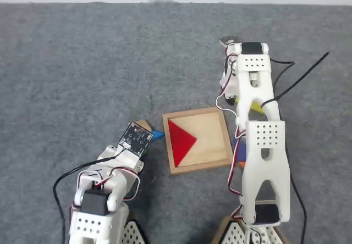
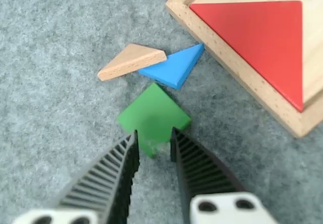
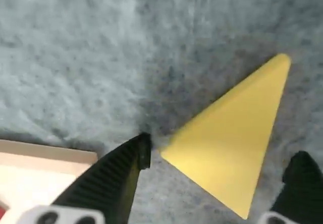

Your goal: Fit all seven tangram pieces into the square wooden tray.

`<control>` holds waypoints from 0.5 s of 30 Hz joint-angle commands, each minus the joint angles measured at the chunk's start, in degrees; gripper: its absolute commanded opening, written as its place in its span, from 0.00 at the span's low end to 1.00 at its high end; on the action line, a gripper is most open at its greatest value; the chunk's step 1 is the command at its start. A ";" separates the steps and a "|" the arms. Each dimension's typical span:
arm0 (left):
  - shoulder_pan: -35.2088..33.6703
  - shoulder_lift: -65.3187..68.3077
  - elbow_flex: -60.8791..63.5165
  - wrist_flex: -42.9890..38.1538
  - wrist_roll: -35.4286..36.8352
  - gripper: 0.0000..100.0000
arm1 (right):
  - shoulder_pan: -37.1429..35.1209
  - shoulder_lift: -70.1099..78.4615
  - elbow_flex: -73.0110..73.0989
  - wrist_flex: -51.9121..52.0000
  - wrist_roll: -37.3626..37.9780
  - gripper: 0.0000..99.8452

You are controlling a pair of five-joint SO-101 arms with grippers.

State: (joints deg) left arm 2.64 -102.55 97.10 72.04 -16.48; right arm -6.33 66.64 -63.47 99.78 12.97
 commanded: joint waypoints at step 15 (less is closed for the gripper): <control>-0.35 -0.70 -0.66 -0.09 -0.44 0.10 | 1.71 -5.23 -0.88 2.77 0.97 0.19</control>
State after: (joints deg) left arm 2.64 -102.55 97.10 72.04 -16.48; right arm -5.19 65.49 -63.65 100.13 12.97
